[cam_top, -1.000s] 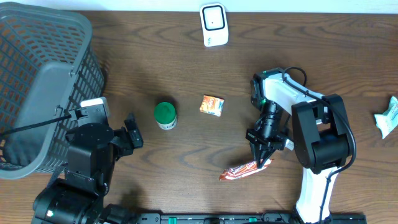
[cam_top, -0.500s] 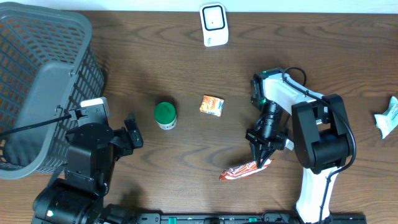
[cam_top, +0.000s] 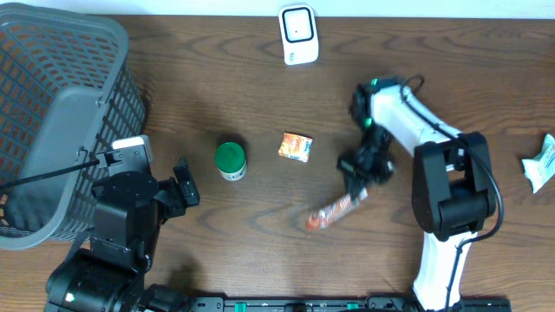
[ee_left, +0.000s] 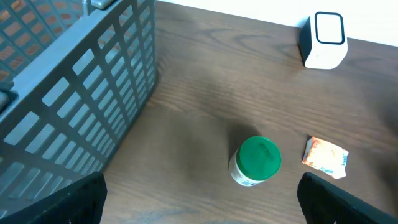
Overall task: Scan the item barcode
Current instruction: 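Lift the TOP bar and hold it in front of the white scanner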
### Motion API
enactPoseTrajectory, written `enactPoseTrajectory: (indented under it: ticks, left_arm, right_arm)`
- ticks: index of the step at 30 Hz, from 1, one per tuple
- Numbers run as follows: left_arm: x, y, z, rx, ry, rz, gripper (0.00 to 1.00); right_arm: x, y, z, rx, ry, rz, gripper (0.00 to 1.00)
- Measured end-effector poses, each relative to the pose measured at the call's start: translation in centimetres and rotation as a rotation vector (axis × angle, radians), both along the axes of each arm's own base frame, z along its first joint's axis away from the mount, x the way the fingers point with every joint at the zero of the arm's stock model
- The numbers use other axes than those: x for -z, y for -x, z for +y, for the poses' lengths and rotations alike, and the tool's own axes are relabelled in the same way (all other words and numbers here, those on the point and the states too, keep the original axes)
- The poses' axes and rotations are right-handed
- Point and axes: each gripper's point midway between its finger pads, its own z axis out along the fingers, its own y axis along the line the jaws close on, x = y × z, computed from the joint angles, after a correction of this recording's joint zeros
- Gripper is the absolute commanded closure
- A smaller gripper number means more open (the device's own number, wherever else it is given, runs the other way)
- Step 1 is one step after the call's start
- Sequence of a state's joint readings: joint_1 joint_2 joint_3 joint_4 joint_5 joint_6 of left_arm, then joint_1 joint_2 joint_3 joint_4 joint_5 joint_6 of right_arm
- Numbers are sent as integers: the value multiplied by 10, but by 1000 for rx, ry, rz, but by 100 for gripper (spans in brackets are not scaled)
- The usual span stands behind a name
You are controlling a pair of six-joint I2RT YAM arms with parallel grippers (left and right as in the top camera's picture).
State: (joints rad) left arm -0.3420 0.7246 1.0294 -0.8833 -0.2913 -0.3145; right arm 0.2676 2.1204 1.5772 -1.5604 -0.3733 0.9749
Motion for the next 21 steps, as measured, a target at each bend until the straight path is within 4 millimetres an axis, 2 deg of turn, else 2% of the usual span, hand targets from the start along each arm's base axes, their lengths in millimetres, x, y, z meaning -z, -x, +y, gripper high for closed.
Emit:
enactPoseTrajectory:
  ticks: [7, 9, 12, 13, 18, 21]
  left_arm:
    - [0, 0, 0, 0, 1, 0, 2]
    - [0, 0, 0, 0, 1, 0, 2]
    - [0, 0, 0, 0, 1, 0, 2]
    - [0, 0, 0, 0, 0, 0, 2]
    - [0, 0, 0, 0, 1, 0, 2]
    - [0, 0, 0, 0, 1, 0, 2]
  right_arm:
    - [-20, -149, 36, -95, -189, -645, 98]
    - [-27, -184, 45, -107, -225, -799, 99]
    - [-50, -237, 63, -123, -294, -1055, 99]
    - [-68, -260, 73, -130, -340, -1178, 99]
    - [-129, -310, 93, -130, -445, -1509, 99]
    - [-145, -325, 94, -73, -455, -1592, 99]
